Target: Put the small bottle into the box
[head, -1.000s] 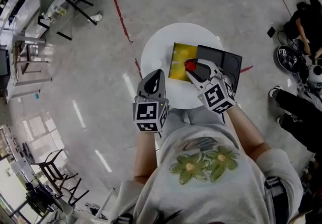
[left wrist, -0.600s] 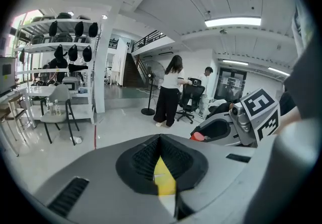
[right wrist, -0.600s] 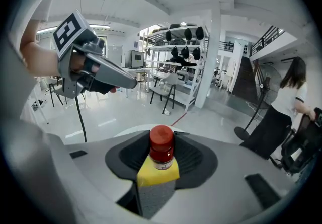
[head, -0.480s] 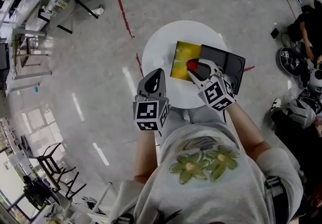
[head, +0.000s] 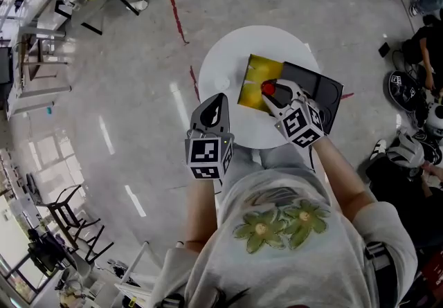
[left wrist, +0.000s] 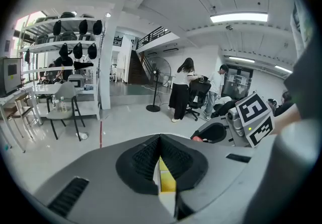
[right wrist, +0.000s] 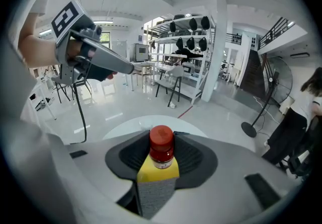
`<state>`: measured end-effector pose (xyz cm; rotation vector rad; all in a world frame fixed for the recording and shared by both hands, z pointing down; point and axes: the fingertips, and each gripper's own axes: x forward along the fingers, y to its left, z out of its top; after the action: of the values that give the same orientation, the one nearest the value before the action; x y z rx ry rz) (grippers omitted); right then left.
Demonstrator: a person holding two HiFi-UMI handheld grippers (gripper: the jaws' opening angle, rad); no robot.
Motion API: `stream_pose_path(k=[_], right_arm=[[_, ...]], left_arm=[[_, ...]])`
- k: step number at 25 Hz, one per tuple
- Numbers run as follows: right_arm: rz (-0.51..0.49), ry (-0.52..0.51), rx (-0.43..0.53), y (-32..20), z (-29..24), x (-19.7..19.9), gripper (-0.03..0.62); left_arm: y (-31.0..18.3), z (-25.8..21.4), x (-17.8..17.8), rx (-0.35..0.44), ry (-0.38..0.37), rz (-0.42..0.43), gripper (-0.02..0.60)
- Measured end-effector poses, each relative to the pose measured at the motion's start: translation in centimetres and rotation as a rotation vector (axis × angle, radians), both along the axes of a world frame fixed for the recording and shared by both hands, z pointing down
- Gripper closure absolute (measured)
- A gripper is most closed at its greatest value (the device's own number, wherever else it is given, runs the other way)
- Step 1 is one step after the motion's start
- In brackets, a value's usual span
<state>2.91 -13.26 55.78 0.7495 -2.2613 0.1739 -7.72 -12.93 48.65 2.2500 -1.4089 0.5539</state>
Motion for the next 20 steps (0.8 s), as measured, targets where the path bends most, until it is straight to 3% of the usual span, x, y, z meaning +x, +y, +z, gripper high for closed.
stream_pose_path(k=[20], right_arm=[[-0.072,0.075,-0.122,-0.4,7.2,-0.7,0.443]], left_arm=[[-0.4,2.2,-1.5,-0.066,0.008,-0.062,0.578]])
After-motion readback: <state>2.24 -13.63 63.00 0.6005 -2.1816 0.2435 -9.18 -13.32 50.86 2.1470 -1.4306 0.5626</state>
